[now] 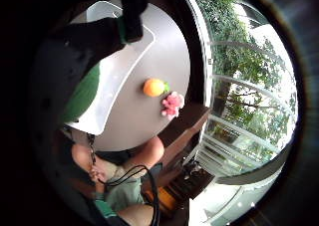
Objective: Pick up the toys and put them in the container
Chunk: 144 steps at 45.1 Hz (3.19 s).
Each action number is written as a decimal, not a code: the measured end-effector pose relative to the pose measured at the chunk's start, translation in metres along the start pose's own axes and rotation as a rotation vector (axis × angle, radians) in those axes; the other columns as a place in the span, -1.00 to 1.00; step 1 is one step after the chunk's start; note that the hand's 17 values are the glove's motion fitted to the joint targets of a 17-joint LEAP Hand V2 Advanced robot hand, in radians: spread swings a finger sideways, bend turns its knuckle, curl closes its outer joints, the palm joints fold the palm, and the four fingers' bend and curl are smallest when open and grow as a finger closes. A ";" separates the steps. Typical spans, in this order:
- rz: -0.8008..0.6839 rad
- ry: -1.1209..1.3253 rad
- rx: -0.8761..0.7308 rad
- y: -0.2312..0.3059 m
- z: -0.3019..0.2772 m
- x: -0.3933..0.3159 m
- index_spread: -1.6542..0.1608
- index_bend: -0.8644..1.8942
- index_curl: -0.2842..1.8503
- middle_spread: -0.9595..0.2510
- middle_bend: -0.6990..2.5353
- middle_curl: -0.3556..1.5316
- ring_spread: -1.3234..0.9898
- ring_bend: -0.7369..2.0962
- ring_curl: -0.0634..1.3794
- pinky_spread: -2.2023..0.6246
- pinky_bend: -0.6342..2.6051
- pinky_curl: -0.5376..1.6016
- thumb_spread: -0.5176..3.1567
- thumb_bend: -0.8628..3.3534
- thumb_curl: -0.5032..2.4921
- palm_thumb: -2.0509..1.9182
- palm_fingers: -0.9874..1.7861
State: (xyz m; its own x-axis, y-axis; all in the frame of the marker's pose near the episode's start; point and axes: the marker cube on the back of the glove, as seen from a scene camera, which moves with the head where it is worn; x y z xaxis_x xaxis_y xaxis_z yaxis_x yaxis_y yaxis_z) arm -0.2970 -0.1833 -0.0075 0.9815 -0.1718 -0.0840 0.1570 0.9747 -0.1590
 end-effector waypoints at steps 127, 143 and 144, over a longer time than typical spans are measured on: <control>0.473 -0.321 0.329 0.125 0.041 0.346 0.41 -0.10 -0.74 0.11 0.10 0.18 -0.18 0.44 -0.09 0.28 0.02 -0.11 -0.40 -0.54 -0.07 0.41 0.50; 0.295 -0.230 0.388 0.076 -0.046 0.216 0.37 -0.04 -0.75 0.09 0.09 0.24 -0.19 0.44 -0.07 0.28 0.02 -0.08 -0.47 -0.55 0.00 0.41 0.49; 0.286 -0.228 0.386 0.073 -0.048 0.208 0.37 -0.04 -0.75 0.09 0.09 0.24 -0.19 0.44 -0.07 0.28 0.02 -0.08 -0.47 -0.55 0.00 0.41 0.49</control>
State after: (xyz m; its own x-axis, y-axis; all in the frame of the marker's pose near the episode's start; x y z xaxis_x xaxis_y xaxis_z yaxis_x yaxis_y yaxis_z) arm -0.0870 -0.1545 -0.0839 0.9831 0.1023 0.1520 -0.1340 0.9671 0.2161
